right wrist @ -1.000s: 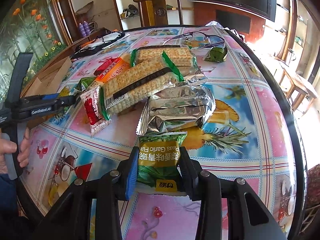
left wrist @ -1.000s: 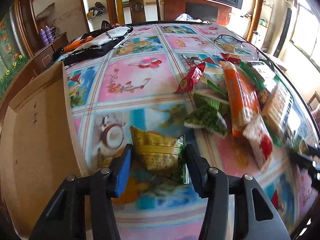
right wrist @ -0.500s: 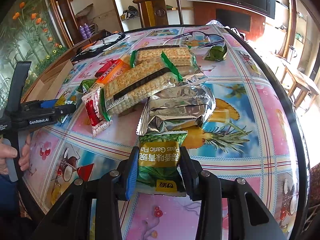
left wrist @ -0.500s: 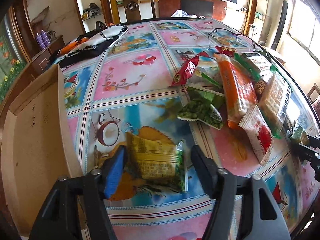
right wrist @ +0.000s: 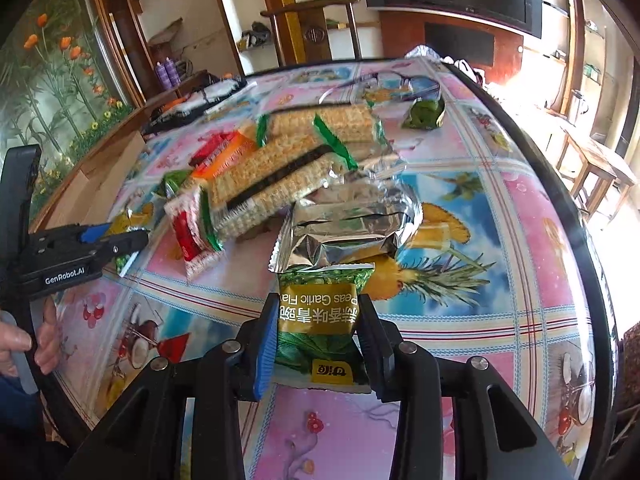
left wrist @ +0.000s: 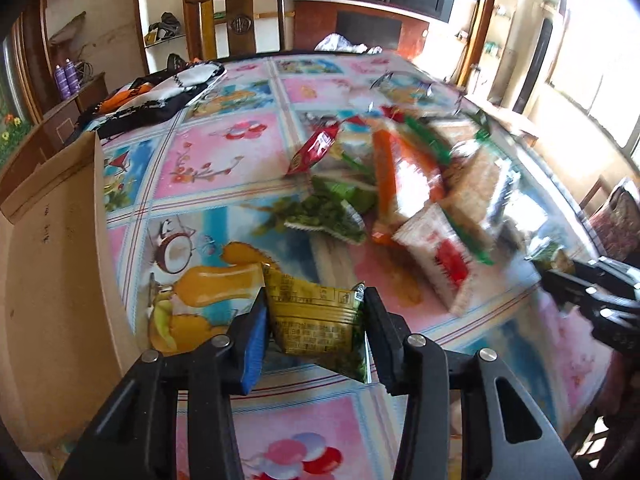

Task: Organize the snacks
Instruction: 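Grasp the green pea snack bag with the right gripper while the left gripper grasps the yellow bag, then carry both held snack bags over the cardboard box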

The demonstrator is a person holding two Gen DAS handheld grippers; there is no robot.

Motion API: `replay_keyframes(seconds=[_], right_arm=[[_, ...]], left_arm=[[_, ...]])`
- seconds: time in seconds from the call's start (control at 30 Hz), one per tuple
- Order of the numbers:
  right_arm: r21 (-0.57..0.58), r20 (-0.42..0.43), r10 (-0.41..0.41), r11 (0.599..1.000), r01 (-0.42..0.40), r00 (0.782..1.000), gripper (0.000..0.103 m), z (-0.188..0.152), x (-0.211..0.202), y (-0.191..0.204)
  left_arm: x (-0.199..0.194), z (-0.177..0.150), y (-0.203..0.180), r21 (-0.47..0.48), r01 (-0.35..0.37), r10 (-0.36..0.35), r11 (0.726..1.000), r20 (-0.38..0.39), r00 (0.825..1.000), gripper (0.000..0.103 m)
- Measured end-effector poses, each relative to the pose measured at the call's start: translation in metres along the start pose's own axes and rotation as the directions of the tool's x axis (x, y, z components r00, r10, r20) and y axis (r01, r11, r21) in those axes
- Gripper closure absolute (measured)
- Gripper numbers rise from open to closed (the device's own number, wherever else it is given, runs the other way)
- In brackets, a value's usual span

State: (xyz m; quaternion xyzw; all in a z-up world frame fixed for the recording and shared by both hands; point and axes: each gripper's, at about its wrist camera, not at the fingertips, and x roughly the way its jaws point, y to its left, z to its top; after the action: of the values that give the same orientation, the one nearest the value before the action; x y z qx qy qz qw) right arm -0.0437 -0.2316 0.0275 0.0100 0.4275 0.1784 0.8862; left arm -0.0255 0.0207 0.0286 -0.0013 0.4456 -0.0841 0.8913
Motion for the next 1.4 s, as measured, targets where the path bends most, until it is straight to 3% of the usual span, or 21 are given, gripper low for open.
replay_keyframes(seconds=[0.13,0.3,0.53,0.73,0.83,1.03,1.17,1.4], right_arm=[[-0.029,0.051,-0.017,0.999,0.018,0.999,0.064,0.004,-0.009,0.011],[-0.068,0.095,0.032,0.997,-0.025,0.995,0.064,0.028,-0.012,0.035],[-0.036,0.142,0.066,0.997,-0.061,0.988,0.063,0.083,0.009,0.058],[0.023,0.223,0.025,0.999,-0.031,0.975,0.063,0.141,0.029,0.061],[0.013,0.258,0.029,0.999,-0.033,0.966,0.063,0.142,0.033,0.063],[0.028,0.176,0.075,0.996,-0.081,0.982,0.064,0.135,0.056,0.055],[0.047,0.177,0.081,0.995,-0.091,0.981,0.064,0.132,0.058,0.051],[0.032,0.16,0.091,0.995,-0.097,0.983,0.064,0.131,0.066,0.059]], left_arm=[[-0.009,0.009,-0.004,-0.004,0.04,-0.04,0.999,0.051,0.998,0.06],[-0.009,0.026,0.0,-0.031,0.063,-0.06,0.998,0.093,0.994,0.06],[0.002,0.06,0.017,-0.096,0.076,-0.063,0.992,0.133,0.989,0.06],[0.006,0.093,0.033,-0.156,0.071,-0.04,0.985,0.197,0.98,0.06],[0.01,0.089,0.034,-0.149,0.046,-0.015,0.988,0.203,0.979,0.059],[0.011,0.079,0.04,-0.143,0.011,0.018,0.99,0.197,0.98,0.059],[0.009,0.078,0.056,-0.198,0.044,-0.005,0.979,0.195,0.981,0.059],[0.012,0.077,0.056,-0.199,0.051,-0.013,0.979,0.188,0.982,0.059]])
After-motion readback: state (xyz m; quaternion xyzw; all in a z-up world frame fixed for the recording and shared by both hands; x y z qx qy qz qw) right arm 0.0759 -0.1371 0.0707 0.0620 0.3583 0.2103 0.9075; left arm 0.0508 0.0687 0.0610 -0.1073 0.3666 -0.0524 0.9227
